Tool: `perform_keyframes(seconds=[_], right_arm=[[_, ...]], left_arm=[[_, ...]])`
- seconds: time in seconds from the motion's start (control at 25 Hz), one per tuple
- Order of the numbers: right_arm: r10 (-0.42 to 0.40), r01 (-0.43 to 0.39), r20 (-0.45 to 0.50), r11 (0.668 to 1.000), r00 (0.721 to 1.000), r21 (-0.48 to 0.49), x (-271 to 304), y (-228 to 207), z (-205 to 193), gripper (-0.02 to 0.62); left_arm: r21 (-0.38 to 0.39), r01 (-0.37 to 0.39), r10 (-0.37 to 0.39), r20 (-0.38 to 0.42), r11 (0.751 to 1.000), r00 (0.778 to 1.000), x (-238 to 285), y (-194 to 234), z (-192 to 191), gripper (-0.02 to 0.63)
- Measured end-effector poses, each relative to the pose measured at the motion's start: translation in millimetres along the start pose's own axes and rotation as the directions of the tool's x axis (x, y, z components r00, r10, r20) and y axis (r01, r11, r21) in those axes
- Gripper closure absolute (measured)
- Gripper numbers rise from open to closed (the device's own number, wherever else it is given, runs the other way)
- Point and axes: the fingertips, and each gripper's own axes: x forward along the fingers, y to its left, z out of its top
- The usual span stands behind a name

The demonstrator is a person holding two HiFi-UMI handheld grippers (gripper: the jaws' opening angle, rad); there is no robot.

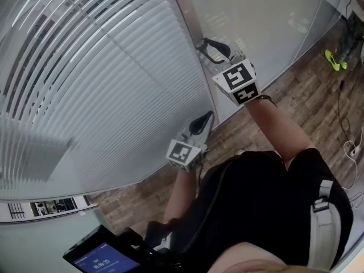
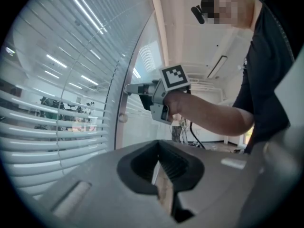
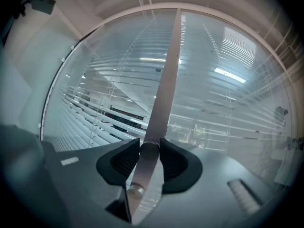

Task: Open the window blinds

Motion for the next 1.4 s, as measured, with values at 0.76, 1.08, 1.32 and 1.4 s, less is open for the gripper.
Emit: perform_keyframes(seconds=[0.76,1.08,1.32,1.4], right_arm=[[0.218,-0.225,0.106,0.972,0.97,0.061,-72,28,-47,0.575],[0.334,-0.359,0.142,0.906,0.932,0.223,-116,66,-90,0.589],[0.383,-0.394,0.096,0.88,0.919,0.263,-127,77,-118,0.589],[0.39,-0.401,0.094,0.881,0.916,0.251,-128,78,-118,0.589]], left_arm=[[-0.01,-0.054,0.054,0.018,0.998,0.998,-2,12,7,0.603],[0.012,-0.024,0.024,0.046,1.0,0.999,17,-2,14,0.603],[0.0,-0.05,0.05,0.052,0.999,0.997,15,7,14,0.603],[0.004,-0.054,0.053,0.052,0.999,0.997,13,10,15,0.603]])
